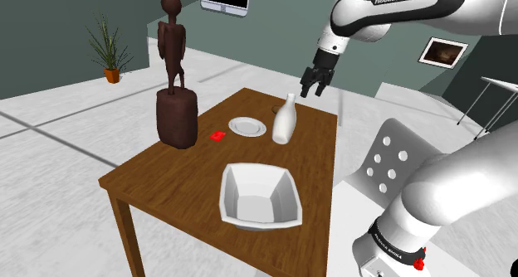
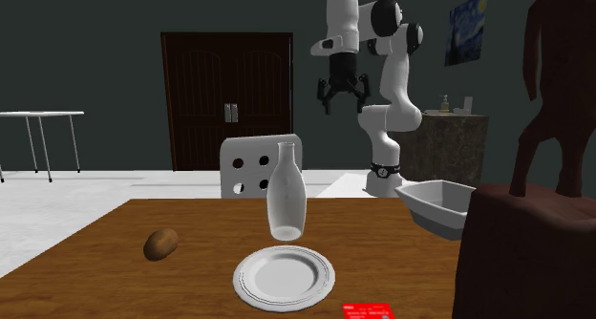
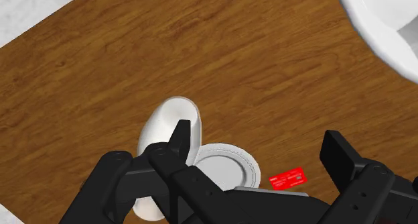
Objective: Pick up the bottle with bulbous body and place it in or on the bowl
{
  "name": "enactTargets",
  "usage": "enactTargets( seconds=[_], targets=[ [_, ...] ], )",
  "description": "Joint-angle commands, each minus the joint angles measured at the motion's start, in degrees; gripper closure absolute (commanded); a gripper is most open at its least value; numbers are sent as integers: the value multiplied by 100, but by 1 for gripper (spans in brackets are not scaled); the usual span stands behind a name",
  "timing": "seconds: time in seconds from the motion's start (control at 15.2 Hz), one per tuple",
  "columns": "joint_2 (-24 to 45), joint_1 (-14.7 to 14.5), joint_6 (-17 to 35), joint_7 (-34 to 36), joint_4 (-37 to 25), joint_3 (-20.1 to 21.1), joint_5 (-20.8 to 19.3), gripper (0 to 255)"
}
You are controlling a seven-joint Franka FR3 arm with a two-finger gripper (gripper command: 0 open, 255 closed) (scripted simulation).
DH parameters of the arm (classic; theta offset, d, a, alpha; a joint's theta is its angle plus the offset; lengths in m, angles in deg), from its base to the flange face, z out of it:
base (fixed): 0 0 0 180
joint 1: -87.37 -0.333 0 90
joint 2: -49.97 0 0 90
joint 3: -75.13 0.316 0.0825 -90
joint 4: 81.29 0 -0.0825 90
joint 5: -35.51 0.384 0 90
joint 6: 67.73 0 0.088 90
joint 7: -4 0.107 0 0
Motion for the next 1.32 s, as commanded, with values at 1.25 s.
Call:
enactTargets(
  seconds=[1.25],
  targets=[
    [3158, 291, 1058, -707, -2073, -438, 41, 0]
  ],
)
